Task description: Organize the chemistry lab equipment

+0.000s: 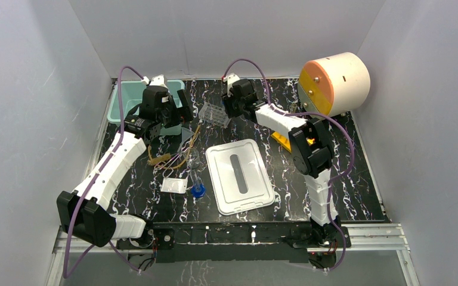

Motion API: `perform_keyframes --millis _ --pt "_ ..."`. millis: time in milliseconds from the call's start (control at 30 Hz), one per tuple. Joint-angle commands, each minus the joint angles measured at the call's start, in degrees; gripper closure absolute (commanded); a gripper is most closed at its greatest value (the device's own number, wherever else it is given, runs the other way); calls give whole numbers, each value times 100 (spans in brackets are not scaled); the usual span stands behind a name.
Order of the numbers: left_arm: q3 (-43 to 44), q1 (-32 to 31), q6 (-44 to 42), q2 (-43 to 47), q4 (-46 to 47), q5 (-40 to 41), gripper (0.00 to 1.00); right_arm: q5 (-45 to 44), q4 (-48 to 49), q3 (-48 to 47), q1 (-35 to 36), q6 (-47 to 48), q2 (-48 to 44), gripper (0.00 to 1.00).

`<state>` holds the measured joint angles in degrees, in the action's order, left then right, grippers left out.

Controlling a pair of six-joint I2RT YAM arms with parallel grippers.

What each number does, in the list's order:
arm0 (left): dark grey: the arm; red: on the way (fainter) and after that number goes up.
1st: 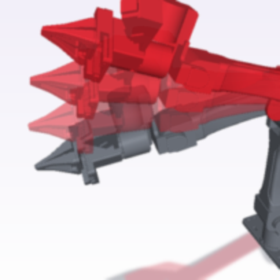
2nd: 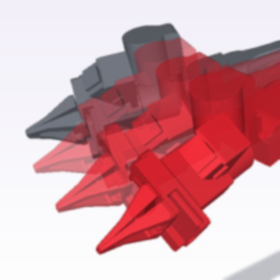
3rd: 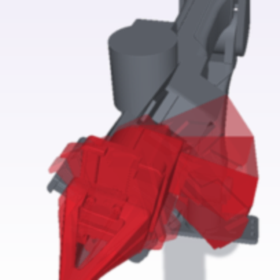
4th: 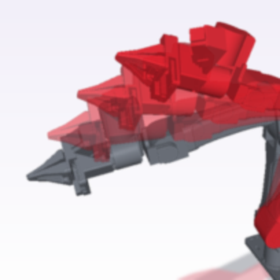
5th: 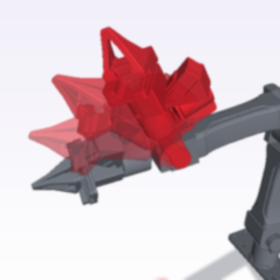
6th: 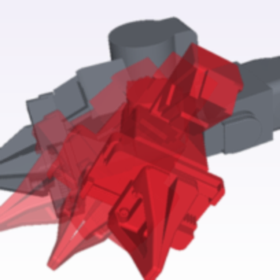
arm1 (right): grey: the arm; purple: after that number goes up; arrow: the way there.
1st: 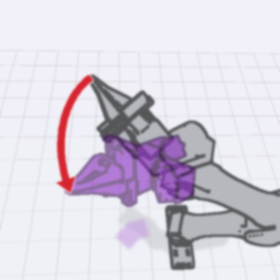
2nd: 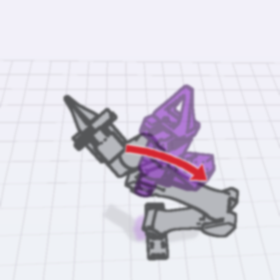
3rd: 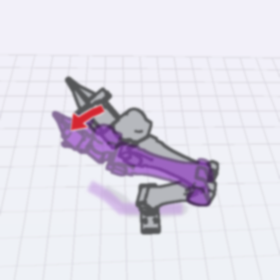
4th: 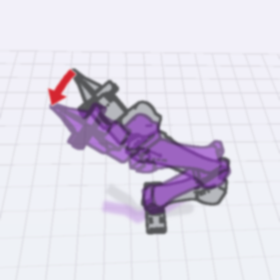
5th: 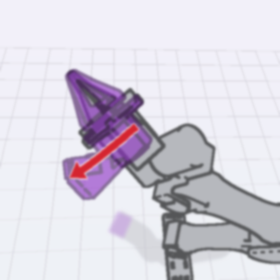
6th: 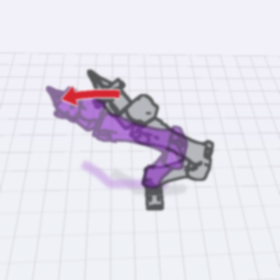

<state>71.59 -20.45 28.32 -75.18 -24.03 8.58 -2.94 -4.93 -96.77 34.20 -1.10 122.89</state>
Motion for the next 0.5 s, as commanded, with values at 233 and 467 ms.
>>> perform_keyframes --millis 233,467 --pt "-28 19 -28 179 39 30 2 166 -105 -778 -3 261 364 71" --pt "-21 22 -34 188 36 47 2 117 -218 -1134 -4 347 569 75"
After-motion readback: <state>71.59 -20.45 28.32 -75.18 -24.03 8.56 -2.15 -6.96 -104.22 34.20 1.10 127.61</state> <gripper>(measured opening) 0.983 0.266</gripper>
